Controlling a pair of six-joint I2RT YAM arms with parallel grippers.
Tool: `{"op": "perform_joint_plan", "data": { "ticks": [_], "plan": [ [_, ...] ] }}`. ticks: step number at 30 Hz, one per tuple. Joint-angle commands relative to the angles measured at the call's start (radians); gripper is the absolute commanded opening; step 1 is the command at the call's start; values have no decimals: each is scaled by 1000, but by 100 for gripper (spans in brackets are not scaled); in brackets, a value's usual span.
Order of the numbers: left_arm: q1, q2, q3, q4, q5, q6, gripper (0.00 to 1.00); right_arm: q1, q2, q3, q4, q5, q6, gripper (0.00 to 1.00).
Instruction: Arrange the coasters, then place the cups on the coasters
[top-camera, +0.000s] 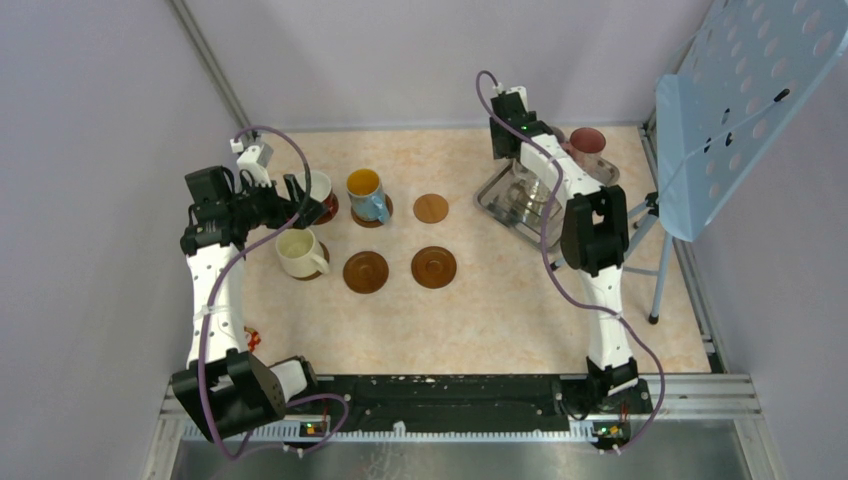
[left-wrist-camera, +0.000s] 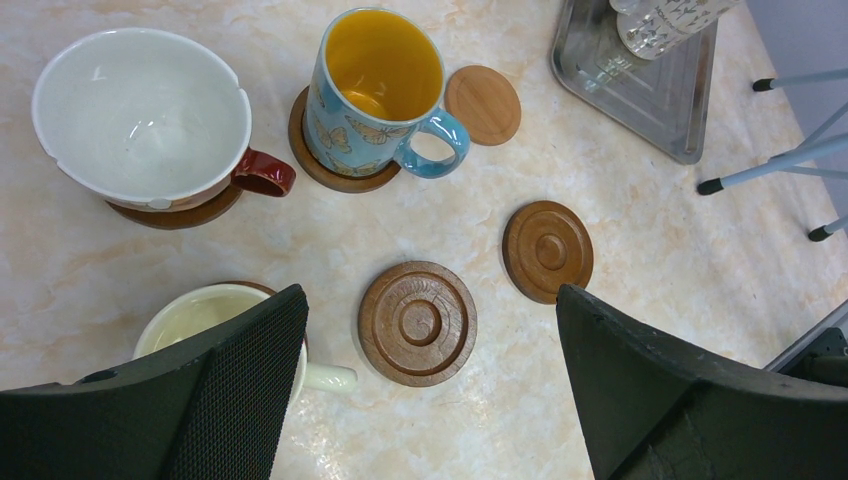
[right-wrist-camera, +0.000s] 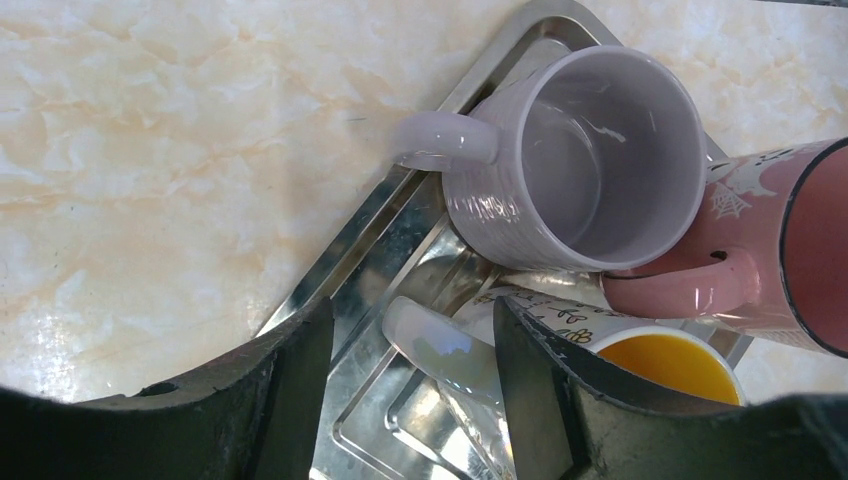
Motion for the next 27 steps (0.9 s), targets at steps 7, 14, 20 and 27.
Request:
{"op": "perform_joint_plan", "data": {
  "ticks": [7, 14, 20, 27],
  "plan": [
    [8, -24, 2, 29, 4, 9, 99, 5, -23, 21, -103, -129, 12, 56],
    [8, -27, 3, 28, 6, 9, 99, 4, -86, -66, -74, -144, -33, 52],
    [8, -28, 6, 25, 4, 8, 99, 4, -157, -143, -40, -126, -84, 46],
    [10, -33, 12, 18, 6, 8, 99, -4, -215, -197, -56, -116, -160, 42]
  ]
}}
